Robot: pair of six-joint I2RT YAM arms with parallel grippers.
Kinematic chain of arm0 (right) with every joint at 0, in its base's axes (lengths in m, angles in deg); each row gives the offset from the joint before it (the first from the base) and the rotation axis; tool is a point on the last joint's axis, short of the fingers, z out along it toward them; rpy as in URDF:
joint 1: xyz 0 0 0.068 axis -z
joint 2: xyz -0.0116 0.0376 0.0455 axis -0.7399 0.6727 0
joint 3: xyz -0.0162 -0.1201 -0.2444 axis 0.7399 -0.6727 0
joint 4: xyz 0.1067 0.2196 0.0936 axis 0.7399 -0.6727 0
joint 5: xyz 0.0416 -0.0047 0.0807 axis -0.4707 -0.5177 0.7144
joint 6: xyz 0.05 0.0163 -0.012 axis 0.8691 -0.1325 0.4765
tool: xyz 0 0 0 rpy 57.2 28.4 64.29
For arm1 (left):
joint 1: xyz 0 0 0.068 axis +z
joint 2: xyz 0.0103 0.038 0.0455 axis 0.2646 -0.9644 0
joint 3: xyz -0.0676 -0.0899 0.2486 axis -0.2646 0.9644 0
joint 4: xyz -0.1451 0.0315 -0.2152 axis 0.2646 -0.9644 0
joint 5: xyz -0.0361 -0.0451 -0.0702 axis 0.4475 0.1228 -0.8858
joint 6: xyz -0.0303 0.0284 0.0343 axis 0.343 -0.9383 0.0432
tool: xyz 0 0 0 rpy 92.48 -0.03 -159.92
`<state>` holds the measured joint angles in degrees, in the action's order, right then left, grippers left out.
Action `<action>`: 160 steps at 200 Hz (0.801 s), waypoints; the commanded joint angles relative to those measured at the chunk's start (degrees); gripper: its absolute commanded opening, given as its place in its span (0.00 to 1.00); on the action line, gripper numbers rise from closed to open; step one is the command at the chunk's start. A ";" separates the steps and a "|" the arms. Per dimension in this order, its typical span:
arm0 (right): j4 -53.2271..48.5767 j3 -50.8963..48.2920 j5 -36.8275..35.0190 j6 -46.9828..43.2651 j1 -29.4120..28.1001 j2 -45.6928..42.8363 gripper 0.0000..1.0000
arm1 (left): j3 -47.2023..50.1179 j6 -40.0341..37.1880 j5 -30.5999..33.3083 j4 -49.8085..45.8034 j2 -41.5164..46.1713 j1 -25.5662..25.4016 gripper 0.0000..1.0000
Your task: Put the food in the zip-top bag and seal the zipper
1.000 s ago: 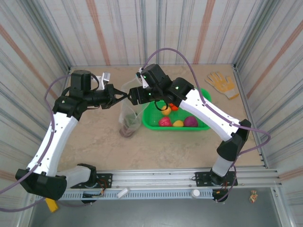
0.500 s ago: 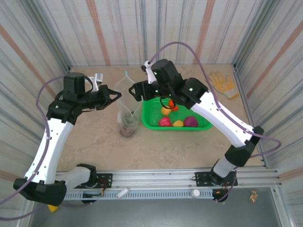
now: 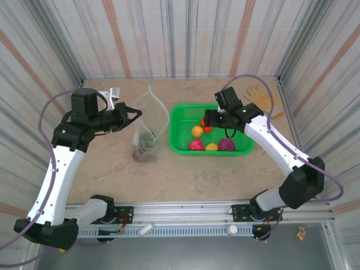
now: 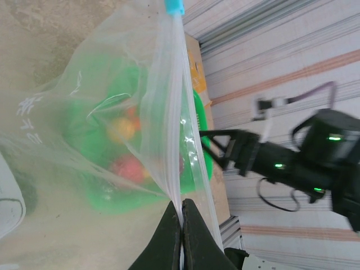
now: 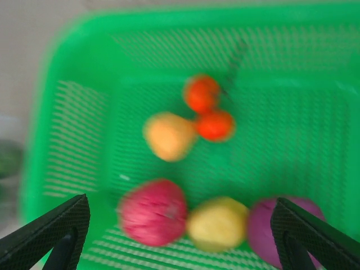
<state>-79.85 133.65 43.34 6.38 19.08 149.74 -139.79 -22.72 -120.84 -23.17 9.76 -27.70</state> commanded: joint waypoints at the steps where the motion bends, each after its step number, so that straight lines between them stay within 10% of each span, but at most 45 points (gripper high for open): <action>1: -1.09 -3.16 -3.01 1.17 1.31 0.36 0.91 | 1.56 1.80 -3.92 6.01 0.61 -0.86 0.00; 82: 0.44 -10.36 -5.90 2.16 5.80 7.92 1.00 | 4.10 3.12 -2.59 11.62 2.69 -5.13 0.00; 160: 5.63 -13.60 1.58 3.70 9.51 13.18 0.86 | 13.01 8.86 -3.50 16.63 3.99 -3.31 0.00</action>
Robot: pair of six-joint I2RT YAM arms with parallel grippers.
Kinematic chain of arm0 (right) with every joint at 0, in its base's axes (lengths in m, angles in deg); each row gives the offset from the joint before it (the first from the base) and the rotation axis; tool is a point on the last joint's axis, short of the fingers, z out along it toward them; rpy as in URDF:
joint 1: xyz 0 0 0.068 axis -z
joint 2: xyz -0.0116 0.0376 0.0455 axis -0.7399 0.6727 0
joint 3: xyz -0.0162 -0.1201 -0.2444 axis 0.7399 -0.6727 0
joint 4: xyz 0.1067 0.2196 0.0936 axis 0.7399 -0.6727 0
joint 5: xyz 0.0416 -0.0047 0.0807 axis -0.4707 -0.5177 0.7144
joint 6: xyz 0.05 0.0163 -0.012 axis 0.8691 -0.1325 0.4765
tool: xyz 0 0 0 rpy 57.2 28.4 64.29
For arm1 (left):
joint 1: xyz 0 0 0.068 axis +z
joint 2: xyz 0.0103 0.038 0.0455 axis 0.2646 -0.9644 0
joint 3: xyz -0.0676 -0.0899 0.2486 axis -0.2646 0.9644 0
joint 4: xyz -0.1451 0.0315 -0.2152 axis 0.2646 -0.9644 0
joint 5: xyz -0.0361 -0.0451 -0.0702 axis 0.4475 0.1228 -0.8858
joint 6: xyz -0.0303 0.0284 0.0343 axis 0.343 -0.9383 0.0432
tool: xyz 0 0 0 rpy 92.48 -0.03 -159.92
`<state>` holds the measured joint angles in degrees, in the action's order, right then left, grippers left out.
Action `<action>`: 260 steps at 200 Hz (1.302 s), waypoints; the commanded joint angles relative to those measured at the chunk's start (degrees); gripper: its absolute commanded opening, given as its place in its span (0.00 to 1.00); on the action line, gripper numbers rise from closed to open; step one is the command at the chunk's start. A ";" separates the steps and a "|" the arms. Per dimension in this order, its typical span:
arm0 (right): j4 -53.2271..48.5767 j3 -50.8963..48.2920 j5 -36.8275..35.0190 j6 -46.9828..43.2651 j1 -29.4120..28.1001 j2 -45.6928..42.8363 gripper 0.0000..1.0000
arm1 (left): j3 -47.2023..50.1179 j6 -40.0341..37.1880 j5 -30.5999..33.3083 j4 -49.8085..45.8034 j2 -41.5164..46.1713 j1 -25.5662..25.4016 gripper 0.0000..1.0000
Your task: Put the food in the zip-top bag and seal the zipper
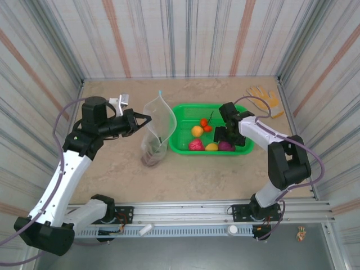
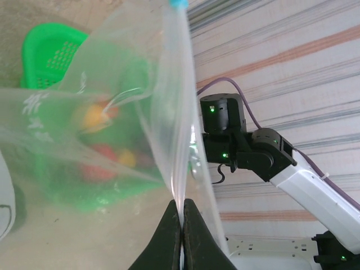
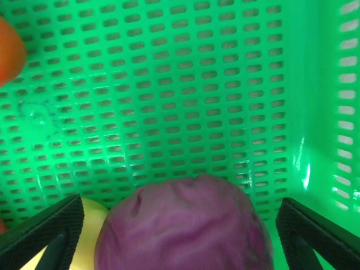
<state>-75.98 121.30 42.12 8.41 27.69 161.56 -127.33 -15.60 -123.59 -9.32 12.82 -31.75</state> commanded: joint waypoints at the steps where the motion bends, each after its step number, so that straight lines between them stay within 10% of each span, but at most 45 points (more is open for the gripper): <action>1: 1.78 -1.25 2.82 1.69 0.89 1.38 0.85 | 0.51 1.71 -0.81 2.75 0.96 0.70 0.00; 49: 1.59 -1.21 1.55 1.23 1.05 -0.32 0.66 | -0.63 0.43 -0.23 0.79 0.98 1.20 0.00; 164: -6.03 8.13 -1.66 -3.05 0.46 -15.11 0.61 | -1.28 -0.41 -1.04 -0.48 0.55 1.36 0.00; 260: -10.40 43.54 9.11 -6.06 -22.83 -9.16 0.59 | -3.69 -2.10 -2.81 -2.73 -1.04 1.13 0.00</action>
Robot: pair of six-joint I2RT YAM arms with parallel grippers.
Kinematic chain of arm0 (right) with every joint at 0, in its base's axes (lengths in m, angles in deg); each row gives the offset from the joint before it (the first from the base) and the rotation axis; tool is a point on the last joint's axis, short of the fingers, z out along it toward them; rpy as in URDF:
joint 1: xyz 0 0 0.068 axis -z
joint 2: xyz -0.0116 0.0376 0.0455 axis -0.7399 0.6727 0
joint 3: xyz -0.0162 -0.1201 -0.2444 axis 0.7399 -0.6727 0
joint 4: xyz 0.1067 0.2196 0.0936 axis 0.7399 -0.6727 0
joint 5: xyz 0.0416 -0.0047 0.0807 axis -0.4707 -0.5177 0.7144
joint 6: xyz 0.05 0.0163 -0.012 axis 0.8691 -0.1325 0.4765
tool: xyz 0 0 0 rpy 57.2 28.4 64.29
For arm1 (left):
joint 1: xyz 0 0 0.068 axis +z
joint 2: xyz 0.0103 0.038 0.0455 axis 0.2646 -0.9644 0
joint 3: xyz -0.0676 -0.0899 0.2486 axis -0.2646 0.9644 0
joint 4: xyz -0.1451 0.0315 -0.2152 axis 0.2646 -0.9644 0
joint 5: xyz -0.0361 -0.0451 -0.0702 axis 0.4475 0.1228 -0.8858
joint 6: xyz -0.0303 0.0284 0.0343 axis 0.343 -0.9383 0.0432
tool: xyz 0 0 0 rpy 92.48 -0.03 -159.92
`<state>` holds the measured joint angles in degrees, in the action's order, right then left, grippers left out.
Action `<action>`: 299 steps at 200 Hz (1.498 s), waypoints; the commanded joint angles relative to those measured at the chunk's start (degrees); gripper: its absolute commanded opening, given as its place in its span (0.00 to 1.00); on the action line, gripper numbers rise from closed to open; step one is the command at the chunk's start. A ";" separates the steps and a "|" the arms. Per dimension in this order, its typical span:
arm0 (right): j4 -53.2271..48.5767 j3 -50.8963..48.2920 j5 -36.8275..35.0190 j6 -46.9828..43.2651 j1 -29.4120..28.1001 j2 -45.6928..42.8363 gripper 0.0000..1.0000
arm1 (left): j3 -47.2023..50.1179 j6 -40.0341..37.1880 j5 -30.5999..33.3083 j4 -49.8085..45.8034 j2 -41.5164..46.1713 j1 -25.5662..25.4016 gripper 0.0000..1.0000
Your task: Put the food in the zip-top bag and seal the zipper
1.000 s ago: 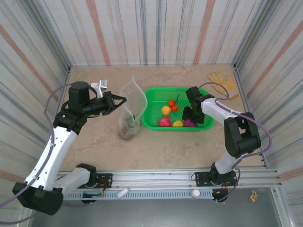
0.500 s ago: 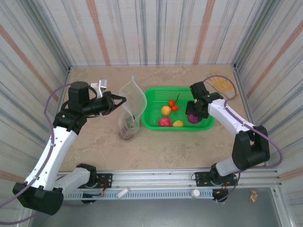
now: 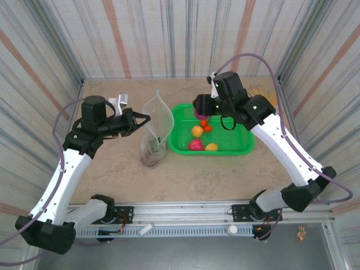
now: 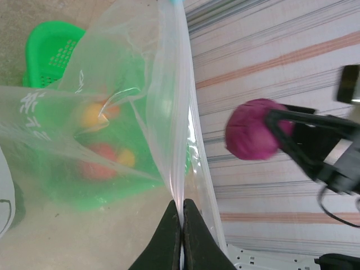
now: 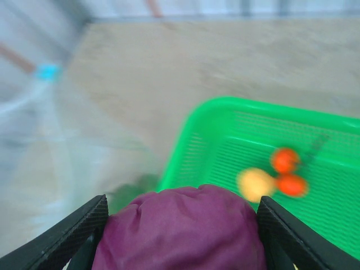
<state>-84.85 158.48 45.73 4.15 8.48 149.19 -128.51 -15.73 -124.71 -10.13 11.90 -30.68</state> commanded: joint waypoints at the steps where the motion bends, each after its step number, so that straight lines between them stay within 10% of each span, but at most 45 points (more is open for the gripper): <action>1: -1.49 6.65 5.71 -1.82 -3.85 3.40 0.59 | -2.54 -2.05 -1.70 -1.96 -0.12 0.05 0.00; 46: -2.13 18.83 11.30 -1.99 -9.81 12.73 0.58 | -2.91 -3.27 -1.08 -3.80 -0.36 0.04 0.00; 241: -6.89 25.28 -7.58 0.34 -13.79 29.88 0.60 | -7.31 -3.19 -0.39 -5.30 -1.22 0.83 0.00; 299: -7.46 26.70 -6.23 0.70 -14.02 29.80 0.84 | -7.67 -2.58 -0.68 -5.18 -2.66 0.93 0.00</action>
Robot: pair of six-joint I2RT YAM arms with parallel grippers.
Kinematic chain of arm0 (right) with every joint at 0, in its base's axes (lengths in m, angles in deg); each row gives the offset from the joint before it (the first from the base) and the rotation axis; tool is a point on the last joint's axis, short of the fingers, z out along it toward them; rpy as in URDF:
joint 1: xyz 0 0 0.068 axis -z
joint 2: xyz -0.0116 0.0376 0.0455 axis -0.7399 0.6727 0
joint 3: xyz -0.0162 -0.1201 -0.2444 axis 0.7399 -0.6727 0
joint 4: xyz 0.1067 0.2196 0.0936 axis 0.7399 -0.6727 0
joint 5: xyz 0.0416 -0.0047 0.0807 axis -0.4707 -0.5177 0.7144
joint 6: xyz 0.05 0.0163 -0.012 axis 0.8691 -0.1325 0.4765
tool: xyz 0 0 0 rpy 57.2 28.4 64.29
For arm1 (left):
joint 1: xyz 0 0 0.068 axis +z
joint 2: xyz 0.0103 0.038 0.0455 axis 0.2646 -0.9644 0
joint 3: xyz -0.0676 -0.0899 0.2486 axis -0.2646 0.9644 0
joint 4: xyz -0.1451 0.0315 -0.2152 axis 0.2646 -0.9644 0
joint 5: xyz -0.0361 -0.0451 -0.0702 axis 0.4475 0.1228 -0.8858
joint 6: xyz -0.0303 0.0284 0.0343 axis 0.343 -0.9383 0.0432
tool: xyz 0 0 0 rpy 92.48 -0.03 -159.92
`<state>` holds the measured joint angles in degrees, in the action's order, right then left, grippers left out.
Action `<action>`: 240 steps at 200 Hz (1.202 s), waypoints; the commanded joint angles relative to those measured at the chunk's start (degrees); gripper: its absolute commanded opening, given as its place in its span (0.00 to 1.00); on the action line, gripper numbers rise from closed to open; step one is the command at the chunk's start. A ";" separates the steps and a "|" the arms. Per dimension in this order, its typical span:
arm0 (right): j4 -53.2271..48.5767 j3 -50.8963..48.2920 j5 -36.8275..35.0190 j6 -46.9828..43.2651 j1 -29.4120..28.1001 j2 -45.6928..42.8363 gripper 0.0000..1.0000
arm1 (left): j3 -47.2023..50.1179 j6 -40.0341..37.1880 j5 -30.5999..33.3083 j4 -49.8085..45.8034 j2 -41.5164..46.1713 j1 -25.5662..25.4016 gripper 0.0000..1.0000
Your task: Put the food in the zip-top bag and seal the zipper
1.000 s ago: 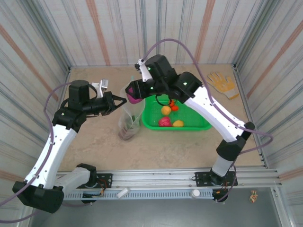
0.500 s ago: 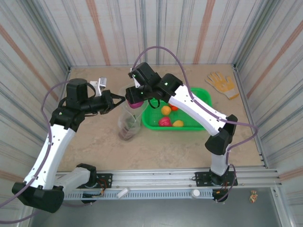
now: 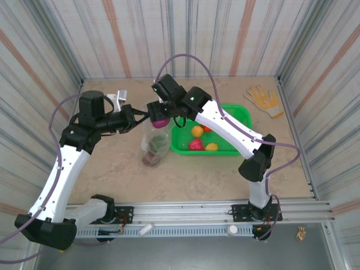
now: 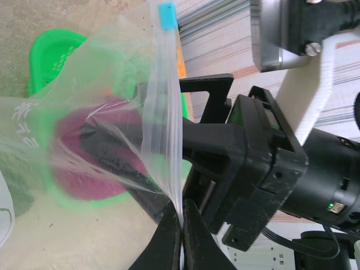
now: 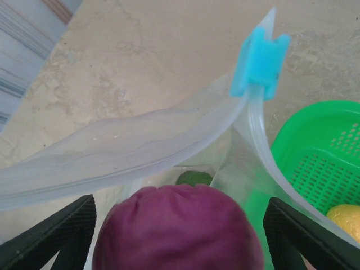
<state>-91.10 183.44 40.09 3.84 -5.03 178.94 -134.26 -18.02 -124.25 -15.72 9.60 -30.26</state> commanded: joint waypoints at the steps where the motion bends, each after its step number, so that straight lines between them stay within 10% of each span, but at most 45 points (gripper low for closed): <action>1: -1.20 1.74 -0.59 1.01 -0.51 0.04 0.85 | -1.92 -0.28 -1.16 0.47 -0.37 0.55 0.00; 168: 2.71 -4.88 7.14 -3.72 5.16 -18.16 0.73 | -2.30 -1.84 -2.28 1.20 3.25 0.81 0.00; 240: 5.29 -32.39 6.50 0.09 18.62 -24.24 0.68 | 5.43 -4.79 -1.98 1.76 7.73 0.90 0.00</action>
<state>-85.77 158.90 45.57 2.09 11.61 153.23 -132.16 -21.56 -124.88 -15.39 17.14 -29.91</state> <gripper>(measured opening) 0.683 0.054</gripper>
